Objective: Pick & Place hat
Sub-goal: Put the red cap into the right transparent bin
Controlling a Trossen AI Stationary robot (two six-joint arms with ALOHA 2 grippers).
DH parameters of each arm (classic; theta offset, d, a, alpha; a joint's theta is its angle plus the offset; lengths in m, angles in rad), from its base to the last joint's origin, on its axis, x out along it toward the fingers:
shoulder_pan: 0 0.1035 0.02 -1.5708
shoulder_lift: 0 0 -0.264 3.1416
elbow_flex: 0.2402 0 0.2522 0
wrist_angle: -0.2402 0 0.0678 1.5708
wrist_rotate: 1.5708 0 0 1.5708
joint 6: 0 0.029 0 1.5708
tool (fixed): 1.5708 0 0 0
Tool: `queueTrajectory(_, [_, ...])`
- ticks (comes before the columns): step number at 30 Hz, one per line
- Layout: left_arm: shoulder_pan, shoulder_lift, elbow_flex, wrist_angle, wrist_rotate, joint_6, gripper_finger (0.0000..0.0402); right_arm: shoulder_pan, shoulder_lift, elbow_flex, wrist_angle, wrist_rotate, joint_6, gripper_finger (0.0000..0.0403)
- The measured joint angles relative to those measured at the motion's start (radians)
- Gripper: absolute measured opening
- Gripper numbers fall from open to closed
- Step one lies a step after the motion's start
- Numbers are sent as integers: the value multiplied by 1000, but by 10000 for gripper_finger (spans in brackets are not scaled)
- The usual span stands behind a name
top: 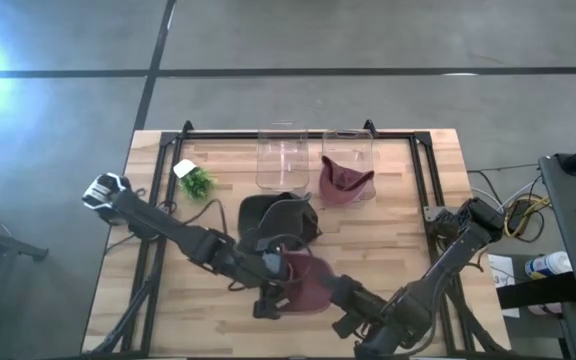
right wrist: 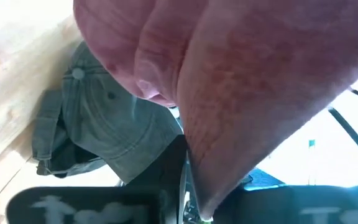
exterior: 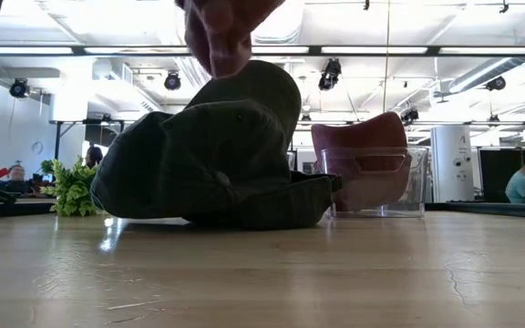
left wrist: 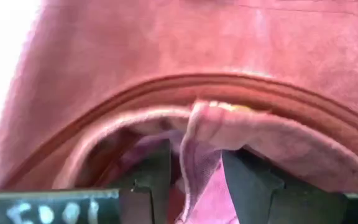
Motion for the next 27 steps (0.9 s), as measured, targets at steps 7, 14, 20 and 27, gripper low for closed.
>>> queueTrajectory(7, [-11,-24,13,-124,-9,-200,138,-3,0,-6,-4,8,7,42])
queueTrajectory(14, [-40,-33,78,-113,-74,-164,138,-13,0,-17,1,5,65,43])
queueTrajectory(20, [-43,-93,135,-196,-93,-162,138,-12,0,-35,52,4,64,43])
queueTrajectory(27, [-42,-75,106,-193,-85,-224,138,-44,0,-41,187,33,-47,43])
